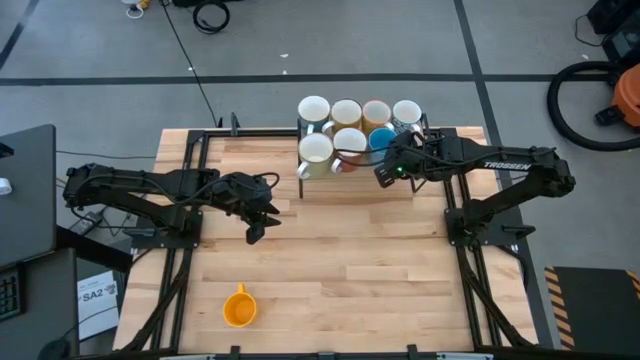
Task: Place coffee mugs
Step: Put the yellow mug on the shelf
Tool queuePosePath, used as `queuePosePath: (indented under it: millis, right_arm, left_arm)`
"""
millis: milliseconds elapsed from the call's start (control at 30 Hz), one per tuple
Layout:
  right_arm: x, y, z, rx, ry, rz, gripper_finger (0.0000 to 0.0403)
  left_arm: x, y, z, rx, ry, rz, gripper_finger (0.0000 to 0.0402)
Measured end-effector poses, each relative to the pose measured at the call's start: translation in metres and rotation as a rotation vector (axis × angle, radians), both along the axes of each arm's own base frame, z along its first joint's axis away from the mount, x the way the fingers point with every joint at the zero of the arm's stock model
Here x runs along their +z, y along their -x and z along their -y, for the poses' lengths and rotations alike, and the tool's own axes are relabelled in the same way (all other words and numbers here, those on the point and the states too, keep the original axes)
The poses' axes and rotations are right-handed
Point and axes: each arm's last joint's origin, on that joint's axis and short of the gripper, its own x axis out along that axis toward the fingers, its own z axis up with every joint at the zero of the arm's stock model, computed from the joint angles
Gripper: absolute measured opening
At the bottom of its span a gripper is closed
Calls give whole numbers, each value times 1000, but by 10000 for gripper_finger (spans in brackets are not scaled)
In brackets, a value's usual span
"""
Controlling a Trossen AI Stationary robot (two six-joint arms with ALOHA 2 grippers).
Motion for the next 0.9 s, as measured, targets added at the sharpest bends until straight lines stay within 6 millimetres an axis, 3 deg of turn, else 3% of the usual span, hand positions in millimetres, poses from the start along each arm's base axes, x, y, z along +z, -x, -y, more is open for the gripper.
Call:
queuePosePath:
  millis: [400, 600, 900]
  right_arm:
    - [1, -1, -9, 24, 49, -3, 154]
    - [1, -3, -34, 102, 21, 31, 154]
    - [1, 0, -75, 190, -13, 102, 154]
  left_arm:
    - [0, 0, 0, 0, 0, -7, 167]
    - [-4, 4, 8, -37, -2, -55, 167]
    - [-8, 14, 44, -206, -10, -112, 167]
